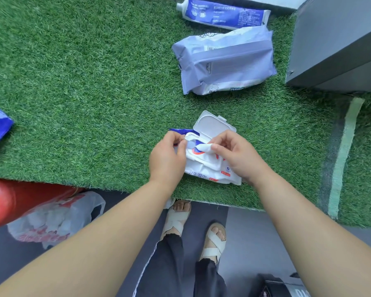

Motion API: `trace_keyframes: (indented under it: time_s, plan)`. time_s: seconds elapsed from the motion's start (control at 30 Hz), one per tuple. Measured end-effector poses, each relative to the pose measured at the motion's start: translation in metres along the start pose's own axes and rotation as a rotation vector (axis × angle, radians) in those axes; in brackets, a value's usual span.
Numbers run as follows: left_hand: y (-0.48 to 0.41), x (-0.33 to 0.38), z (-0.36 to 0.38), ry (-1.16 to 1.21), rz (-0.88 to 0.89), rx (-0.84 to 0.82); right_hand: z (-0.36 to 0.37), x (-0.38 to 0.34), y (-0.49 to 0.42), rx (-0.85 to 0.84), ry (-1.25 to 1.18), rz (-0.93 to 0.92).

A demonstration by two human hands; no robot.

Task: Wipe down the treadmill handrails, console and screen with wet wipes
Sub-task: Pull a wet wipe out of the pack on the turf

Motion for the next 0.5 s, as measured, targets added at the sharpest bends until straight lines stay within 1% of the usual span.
trace_keyframes:
  time_s: [0.07, 0.17, 0.2, 0.23, 0.27, 0.3, 0.37, 0.4, 0.43, 0.47, 0.5]
  plan:
    - [0.001, 0.000, 0.003, -0.005, 0.027, -0.020, -0.002, -0.002, 0.001, 0.023, 0.146, -0.044]
    - [0.003, -0.002, 0.006, -0.037, 0.062, -0.024, 0.004, -0.011, -0.003, 0.031, 0.594, -0.179]
    - [0.004, -0.002, 0.006, -0.041, 0.071, -0.023, 0.006, -0.015, -0.005, 0.055, 0.688, -0.238]
    - [0.005, -0.002, 0.007, -0.036, 0.074, -0.021, 0.007, -0.017, -0.006, 0.085, 0.703, -0.273]
    - [0.006, -0.001, 0.006, -0.025, 0.075, -0.017, 0.007, -0.016, -0.007, 0.101, 0.631, -0.262]
    - [0.006, -0.001, 0.006, -0.013, 0.071, -0.010, 0.003, -0.014, -0.007, 0.106, 0.488, -0.194]
    - [0.005, -0.002, 0.004, 0.007, 0.056, 0.002, -0.005, -0.007, -0.005, 0.085, 0.097, -0.024]
    - [0.005, -0.002, 0.004, 0.015, 0.049, 0.004, -0.008, -0.003, -0.003, 0.086, -0.047, 0.030]
    - [0.005, -0.002, 0.004, 0.017, 0.046, 0.000, -0.010, 0.000, -0.001, 0.092, -0.116, 0.063]
    - [0.006, -0.001, 0.005, 0.015, 0.047, -0.007, -0.011, 0.001, 0.001, 0.091, -0.119, 0.065]
    - [0.007, -0.002, 0.007, 0.014, 0.046, -0.009, -0.010, 0.000, 0.003, 0.080, -0.050, 0.049]
Point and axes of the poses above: each hand's wrist, its own y-axis away from the middle knuckle, its own z-axis out of the palm, x = y × z, the point moved 4 cm from there along -y, towards the middle knuckle, and after that the axes turned 14 degrees about y, right-handed, at the moved point
